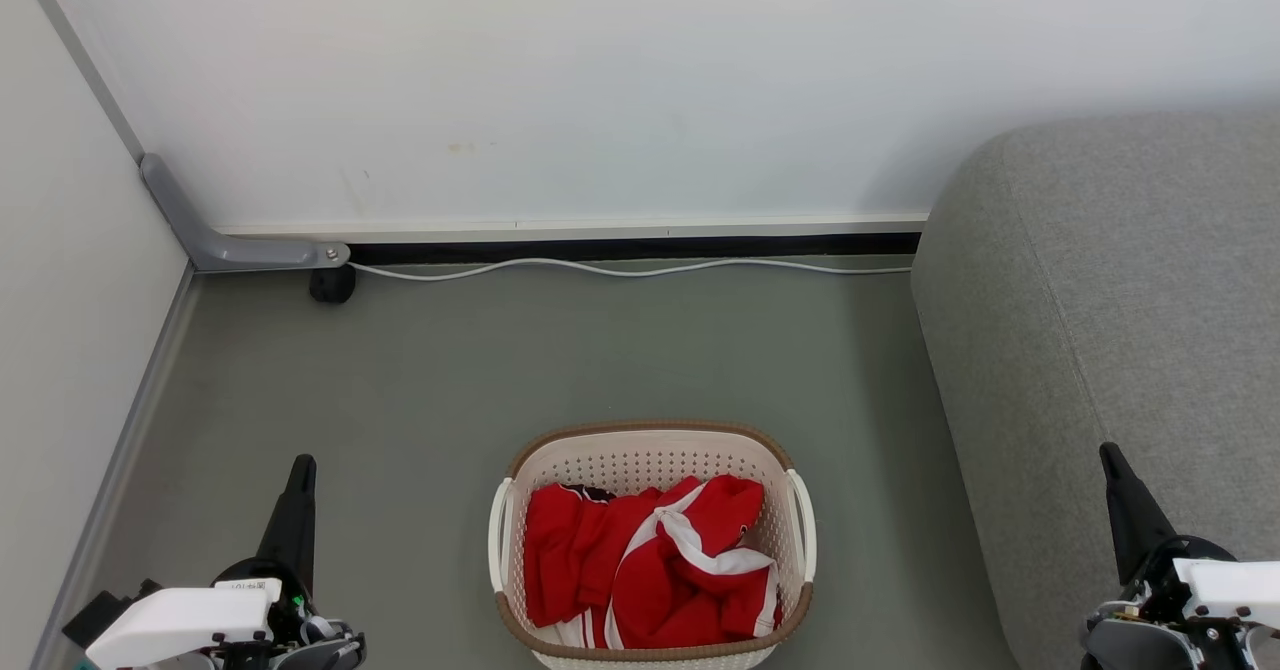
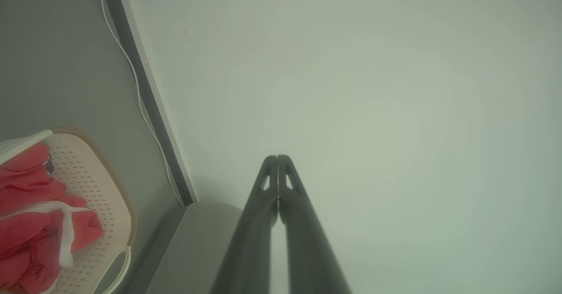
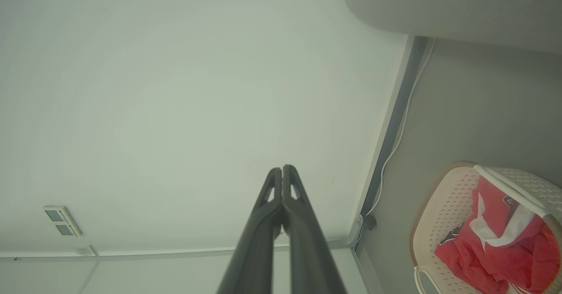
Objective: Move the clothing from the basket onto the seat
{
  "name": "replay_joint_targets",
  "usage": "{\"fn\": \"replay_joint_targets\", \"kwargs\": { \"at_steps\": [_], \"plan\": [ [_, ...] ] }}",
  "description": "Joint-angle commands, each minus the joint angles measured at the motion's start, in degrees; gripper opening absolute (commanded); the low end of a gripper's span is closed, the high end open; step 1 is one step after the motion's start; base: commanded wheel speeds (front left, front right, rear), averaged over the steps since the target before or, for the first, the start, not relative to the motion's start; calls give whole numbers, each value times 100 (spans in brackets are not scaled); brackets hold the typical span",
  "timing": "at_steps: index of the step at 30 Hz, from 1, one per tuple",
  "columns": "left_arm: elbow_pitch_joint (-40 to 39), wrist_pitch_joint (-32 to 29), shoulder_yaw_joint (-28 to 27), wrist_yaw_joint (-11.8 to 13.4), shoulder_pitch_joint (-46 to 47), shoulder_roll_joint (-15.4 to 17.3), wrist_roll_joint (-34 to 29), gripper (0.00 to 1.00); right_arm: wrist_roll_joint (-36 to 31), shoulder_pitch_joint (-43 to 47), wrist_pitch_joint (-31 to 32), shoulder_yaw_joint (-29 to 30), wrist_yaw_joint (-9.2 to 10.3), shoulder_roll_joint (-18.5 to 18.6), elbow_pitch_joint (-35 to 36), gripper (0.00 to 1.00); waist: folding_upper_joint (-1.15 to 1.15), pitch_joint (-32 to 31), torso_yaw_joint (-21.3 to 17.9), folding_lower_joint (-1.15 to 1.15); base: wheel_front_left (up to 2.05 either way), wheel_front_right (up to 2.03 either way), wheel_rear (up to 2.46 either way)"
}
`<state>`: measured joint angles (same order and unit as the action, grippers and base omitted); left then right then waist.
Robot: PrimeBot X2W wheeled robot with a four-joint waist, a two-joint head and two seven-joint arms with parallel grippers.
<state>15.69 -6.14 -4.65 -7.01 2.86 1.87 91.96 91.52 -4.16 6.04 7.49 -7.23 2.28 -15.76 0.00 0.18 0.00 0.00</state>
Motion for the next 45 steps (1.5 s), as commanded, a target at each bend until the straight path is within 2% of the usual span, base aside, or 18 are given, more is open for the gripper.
{"fn": "replay_joint_targets", "kwargs": {
  "at_steps": [1, 12, 13, 20, 25, 29, 45],
  "plan": [
    [-167, -33, -184, -47, 332, 100, 23, 0, 67, -203, 43, -99, -25, 60, 174, 0, 0, 0, 0, 0, 0, 0, 0],
    [-167, -33, -184, -47, 332, 100, 23, 0, 67, -203, 43, -99, -25, 60, 174, 0, 0, 0, 0, 0, 0, 0, 0],
    [-1, 0, 0, 0, 1, 0, 0, 100, 1, -1, 0, -1, 0, 0, 1, 100, 0, 0, 0, 0, 0, 0, 0],
    [313, 31, 33, 10, -201, -120, -7, 100, -19, 130, -14, -65, 3, -108, -295, 100, 0, 23, -1, 0, 0, 0, 0],
    [319, 106, 83, 8, -121, -105, -40, 100, -66, 51, -68, -131, 2, -80, -288, 100, 0, 7, -4, 13, 0, 0, 0],
    [320, 181, 151, 6, -67, -74, -105, 100, -133, -7, -149, -220, 1, -36, -288, 100, 0, 24, -8, 1, 0, 0, 0],
    [364, 447, 340, -1, 176, 13, -755, 100, -672, -313, -444, -540, -3, 149, -372, 100, 0, 69, -20, 0, 0, 0, 0]
  ]
}}
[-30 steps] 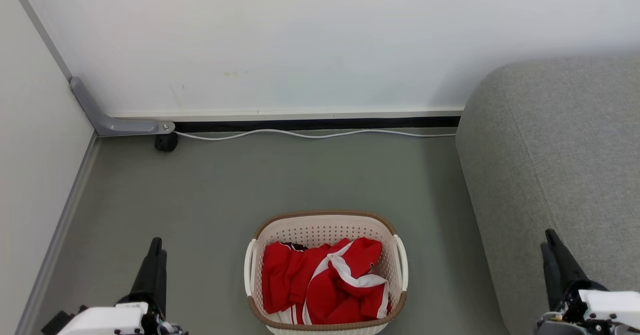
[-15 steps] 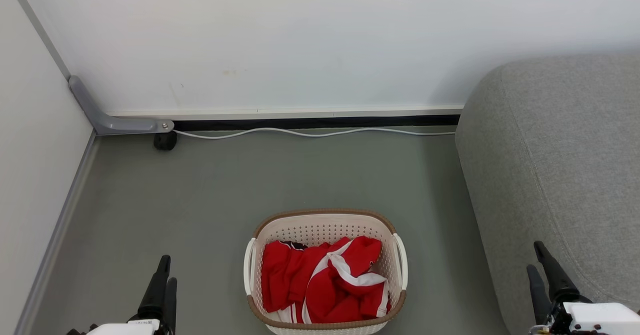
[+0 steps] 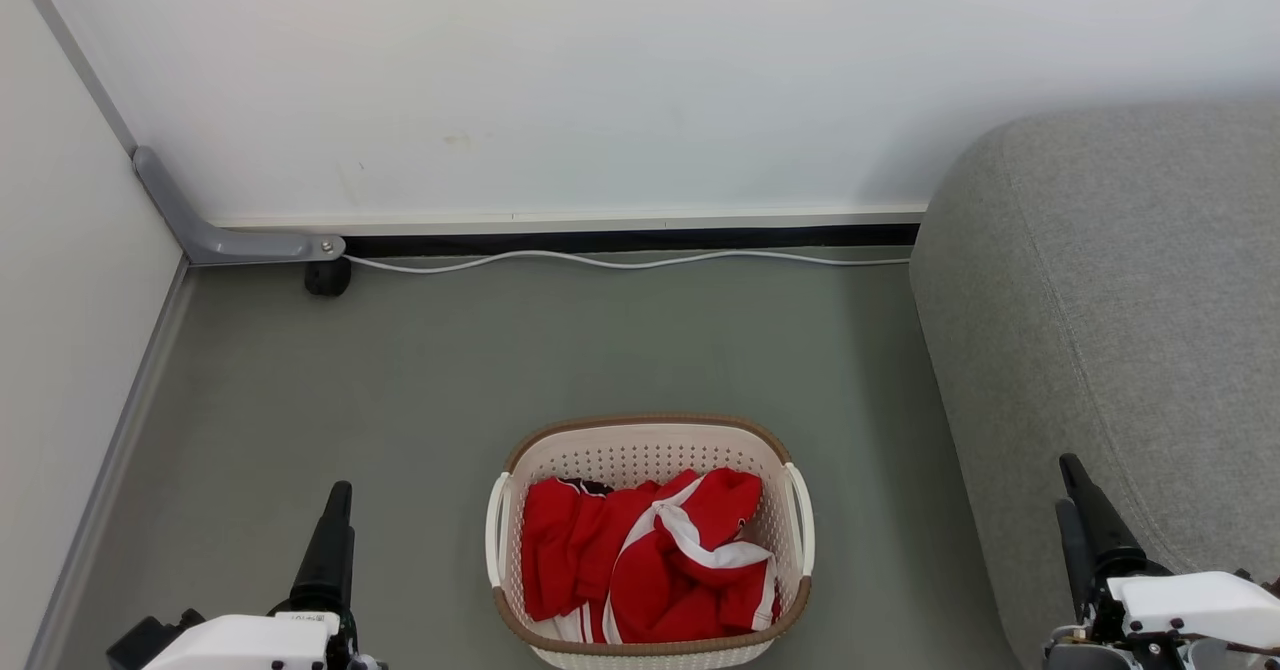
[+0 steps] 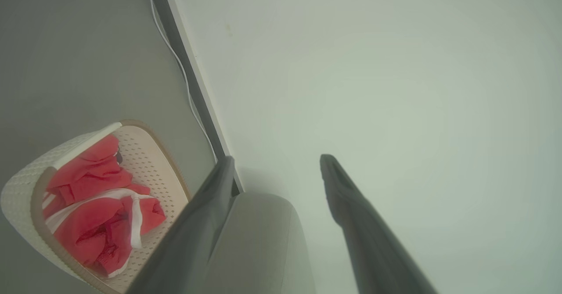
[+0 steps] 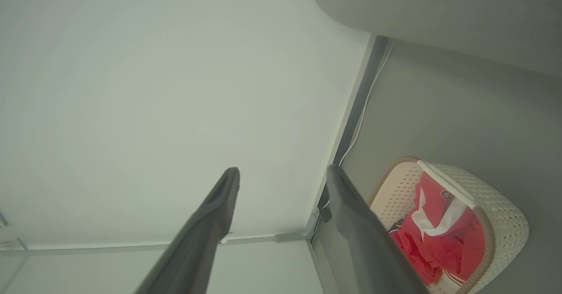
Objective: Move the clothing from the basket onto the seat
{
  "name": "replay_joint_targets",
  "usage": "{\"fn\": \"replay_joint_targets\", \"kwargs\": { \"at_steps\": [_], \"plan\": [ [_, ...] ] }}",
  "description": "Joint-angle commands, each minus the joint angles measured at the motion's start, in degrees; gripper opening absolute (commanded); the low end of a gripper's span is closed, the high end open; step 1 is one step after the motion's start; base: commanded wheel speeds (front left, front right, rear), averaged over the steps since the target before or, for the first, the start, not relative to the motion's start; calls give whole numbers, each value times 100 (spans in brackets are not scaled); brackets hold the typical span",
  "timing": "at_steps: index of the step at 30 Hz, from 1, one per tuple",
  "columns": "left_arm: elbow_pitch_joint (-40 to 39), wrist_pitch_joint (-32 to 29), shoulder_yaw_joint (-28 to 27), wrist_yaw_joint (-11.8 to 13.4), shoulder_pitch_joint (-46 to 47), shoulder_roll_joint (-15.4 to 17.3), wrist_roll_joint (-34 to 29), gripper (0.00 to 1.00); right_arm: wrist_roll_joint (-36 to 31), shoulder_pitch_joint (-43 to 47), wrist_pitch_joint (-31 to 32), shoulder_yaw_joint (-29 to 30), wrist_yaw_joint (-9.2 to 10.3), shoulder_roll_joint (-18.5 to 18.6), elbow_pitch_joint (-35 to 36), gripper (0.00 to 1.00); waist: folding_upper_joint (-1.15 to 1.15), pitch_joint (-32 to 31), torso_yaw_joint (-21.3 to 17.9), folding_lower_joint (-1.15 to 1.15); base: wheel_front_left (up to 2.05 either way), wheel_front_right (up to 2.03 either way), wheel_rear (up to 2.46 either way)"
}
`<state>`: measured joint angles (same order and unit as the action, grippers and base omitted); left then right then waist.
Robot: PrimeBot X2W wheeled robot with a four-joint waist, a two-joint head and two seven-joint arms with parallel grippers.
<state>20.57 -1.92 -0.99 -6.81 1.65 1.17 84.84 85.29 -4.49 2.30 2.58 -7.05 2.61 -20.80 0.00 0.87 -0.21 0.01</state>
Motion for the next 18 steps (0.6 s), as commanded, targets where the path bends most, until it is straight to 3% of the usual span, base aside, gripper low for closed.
{"fn": "replay_joint_targets", "kwargs": {
  "at_steps": [1, 18],
  "plan": [
    [-121, 42, -17, -23, 313, 85, -105, 100, -106, -298, -87, -70, -22, 124, 128, 100, 0, 3, -1, -1, 0, 0, 0],
    [-36, 329, 194, -31, 533, 180, -1486, 100, -1374, -588, -373, -420, -26, 297, -15, 100, 0, 18, -25, -1, 0, 0, 0]
  ]
}}
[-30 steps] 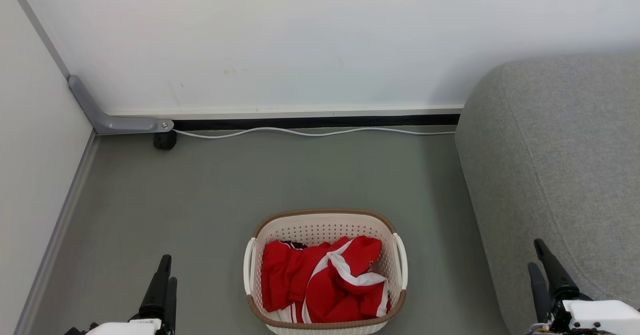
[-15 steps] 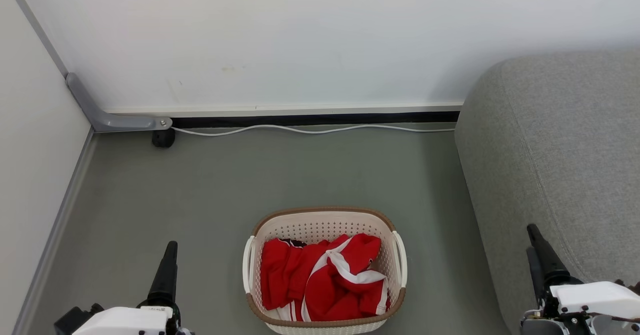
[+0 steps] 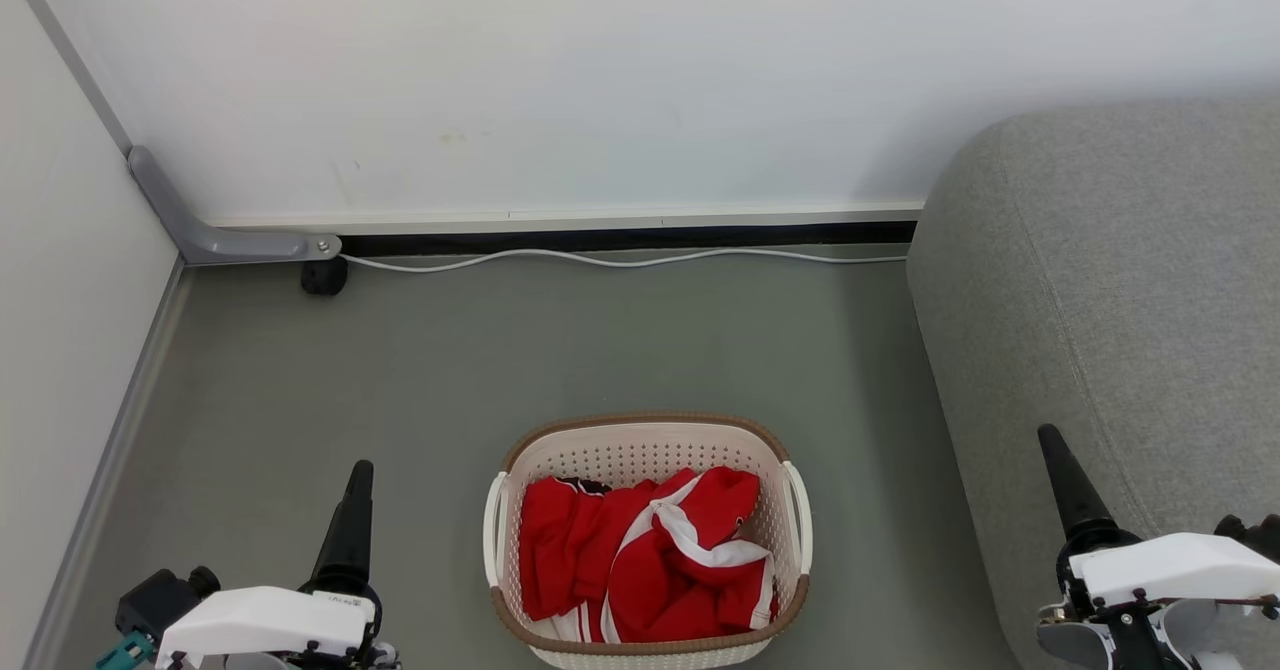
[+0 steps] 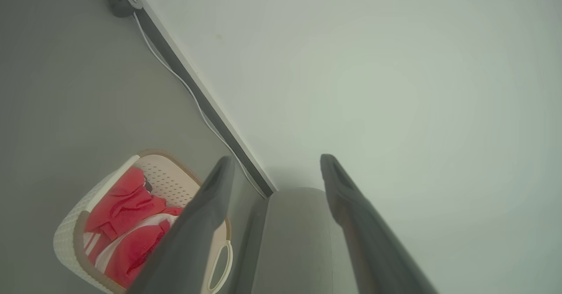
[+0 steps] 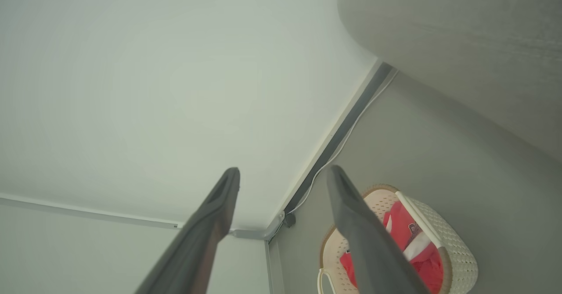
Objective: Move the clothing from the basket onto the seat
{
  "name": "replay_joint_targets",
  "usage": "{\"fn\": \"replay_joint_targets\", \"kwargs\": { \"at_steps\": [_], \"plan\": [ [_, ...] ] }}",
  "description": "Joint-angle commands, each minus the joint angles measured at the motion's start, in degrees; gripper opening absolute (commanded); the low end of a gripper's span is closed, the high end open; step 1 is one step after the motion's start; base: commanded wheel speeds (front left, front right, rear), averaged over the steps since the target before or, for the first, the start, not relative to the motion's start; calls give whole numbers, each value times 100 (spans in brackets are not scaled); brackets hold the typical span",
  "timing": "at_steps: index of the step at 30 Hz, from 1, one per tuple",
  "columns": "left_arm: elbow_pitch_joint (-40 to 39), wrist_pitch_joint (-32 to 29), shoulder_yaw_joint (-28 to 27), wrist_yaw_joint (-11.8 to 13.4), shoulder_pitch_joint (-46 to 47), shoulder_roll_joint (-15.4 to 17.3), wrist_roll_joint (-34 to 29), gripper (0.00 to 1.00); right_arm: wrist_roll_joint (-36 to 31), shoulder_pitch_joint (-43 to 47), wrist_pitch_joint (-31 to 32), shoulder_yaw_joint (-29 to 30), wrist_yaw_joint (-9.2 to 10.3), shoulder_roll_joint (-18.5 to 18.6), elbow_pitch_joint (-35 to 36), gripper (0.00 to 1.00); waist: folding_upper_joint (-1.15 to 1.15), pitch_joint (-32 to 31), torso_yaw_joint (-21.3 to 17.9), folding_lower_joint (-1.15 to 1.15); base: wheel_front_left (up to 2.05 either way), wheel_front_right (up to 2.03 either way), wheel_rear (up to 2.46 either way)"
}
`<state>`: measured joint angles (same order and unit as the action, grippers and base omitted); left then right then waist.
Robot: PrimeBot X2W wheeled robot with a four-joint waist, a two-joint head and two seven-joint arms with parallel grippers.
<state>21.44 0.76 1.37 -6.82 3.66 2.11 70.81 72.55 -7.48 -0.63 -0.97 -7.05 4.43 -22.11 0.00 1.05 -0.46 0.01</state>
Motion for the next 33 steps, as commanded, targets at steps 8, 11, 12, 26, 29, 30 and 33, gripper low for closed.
{"fn": "replay_joint_targets", "kwargs": {
  "at_steps": [8, 11, 12, 26, 29, 30, 33],
  "plan": [
    [-64, 196, 86, -33, 393, 146, -880, 100, -789, -409, -214, -258, -27, 201, -34, 100, 0, -12, -9, -1, 0, 0, 0],
    [-38, 246, 142, -35, 419, 167, -1165, 100, -1076, -461, -264, -323, -28, 232, -94, 100, 0, -13, -14, -1, 0, 0, 0],
    [-30, 263, 165, -35, 429, 173, -1251, 100, -1161, -479, -281, -344, -28, 237, -112, 100, 0, -13, -17, -1, 0, 0, 0],
    [118, 482, 242, -23, 595, 249, -2636, 100, -2352, -713, -499, -633, -31, 366, -346, 100, 0, 5, -37, -1, 0, 0, 0],
    [166, 549, 245, -19, 639, 256, -3004, 100, -2680, -779, -566, -679, -32, 379, -401, 100, 0, 11, -45, -1, 0, 0, 0],
    [180, 566, 244, -19, 650, 255, -3087, 100, -2762, -792, -583, -697, -32, 386, -417, 100, 0, 11, -46, -1, 0, 0, 0],
    [212, 617, 246, -20, 687, 256, -3330, 100, -3005, -837, -633, -749, -33, 411, -471, 100, 0, 9, -49, -1, 0, 0, 0]
  ]
}}
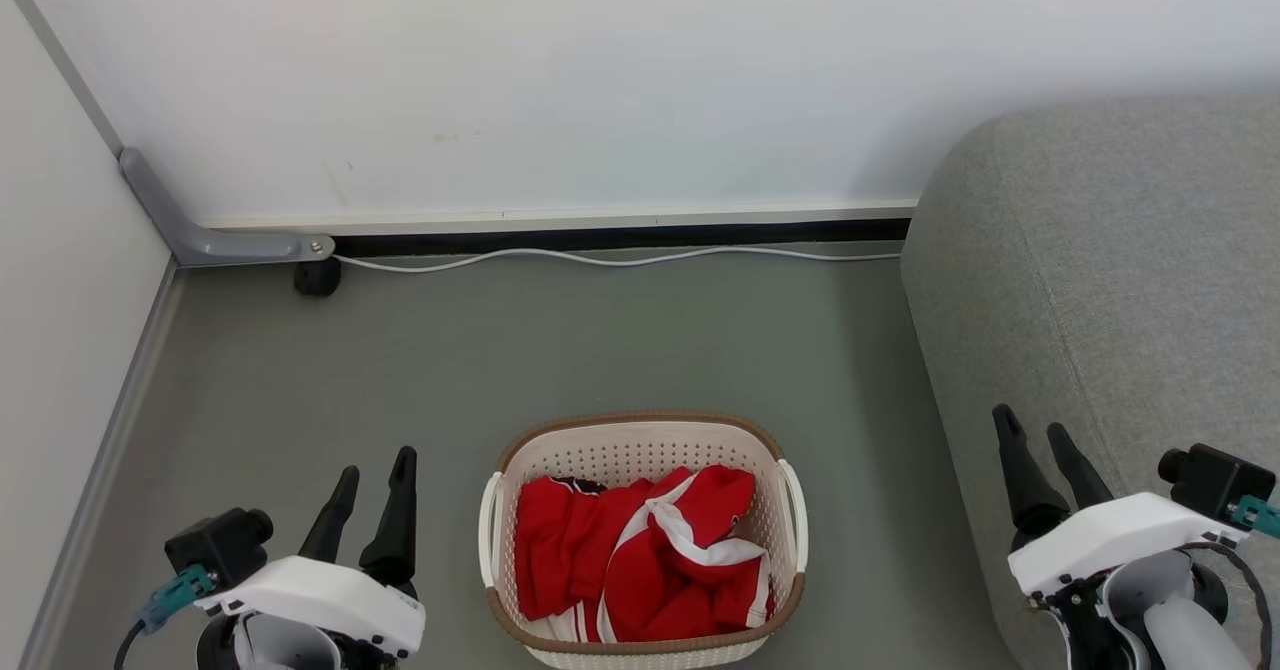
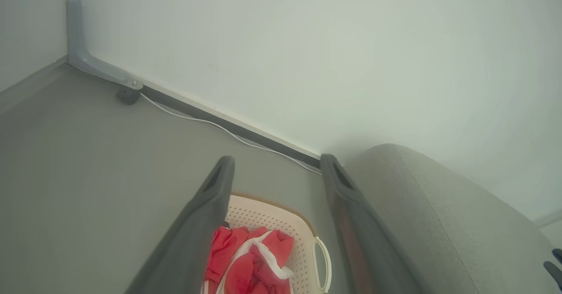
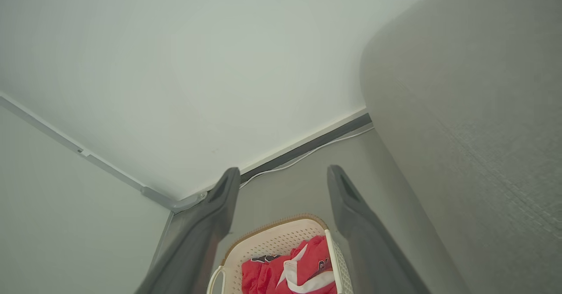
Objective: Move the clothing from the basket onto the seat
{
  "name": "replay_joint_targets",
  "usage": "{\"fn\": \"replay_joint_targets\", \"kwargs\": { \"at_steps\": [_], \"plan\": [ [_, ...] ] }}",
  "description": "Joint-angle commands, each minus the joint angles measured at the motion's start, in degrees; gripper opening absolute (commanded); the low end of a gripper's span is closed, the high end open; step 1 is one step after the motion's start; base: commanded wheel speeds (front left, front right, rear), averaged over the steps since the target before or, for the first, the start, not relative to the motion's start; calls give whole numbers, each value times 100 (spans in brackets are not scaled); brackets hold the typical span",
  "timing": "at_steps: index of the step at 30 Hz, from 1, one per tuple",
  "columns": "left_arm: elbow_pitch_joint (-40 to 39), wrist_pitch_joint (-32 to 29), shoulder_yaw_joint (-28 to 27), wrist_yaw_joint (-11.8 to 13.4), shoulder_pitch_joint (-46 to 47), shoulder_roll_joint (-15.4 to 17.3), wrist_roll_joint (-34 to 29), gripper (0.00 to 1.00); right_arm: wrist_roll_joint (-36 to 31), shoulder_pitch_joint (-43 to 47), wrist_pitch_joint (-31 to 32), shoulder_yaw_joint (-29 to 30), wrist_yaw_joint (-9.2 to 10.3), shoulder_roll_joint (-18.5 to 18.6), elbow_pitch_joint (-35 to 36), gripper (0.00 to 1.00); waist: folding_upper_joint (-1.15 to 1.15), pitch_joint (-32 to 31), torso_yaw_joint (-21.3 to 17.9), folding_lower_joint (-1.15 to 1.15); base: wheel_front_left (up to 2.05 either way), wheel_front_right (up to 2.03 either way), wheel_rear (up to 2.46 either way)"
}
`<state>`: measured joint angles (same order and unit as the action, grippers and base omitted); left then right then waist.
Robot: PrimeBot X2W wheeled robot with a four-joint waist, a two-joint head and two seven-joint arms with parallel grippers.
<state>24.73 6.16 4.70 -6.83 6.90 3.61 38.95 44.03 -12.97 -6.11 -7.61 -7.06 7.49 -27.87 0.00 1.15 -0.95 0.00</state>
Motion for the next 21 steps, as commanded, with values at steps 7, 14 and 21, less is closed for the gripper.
{"fn": "replay_joint_targets", "kwargs": {
  "at_steps": [7, 14, 21],
  "plan": [
    [-45, 196, -54, -21, 453, 119, -709, 100, -693, -416, -203, -231, -34, 168, -44, 100, 0, 9, -12, 0, 0, 0, 0],
    [29, 314, -21, -18, 545, 137, -1252, 100, -1191, -547, -321, -369, -35, 219, -176, 100, 0, 22, -26, 0, 0, 0, 0],
    [78, 432, -12, -6, 621, 146, -1752, 100, -1651, -661, -438, -431, -37, 258, -263, 100, 0, 35, -37, 0, 0, 0, 0]
  ]
}}
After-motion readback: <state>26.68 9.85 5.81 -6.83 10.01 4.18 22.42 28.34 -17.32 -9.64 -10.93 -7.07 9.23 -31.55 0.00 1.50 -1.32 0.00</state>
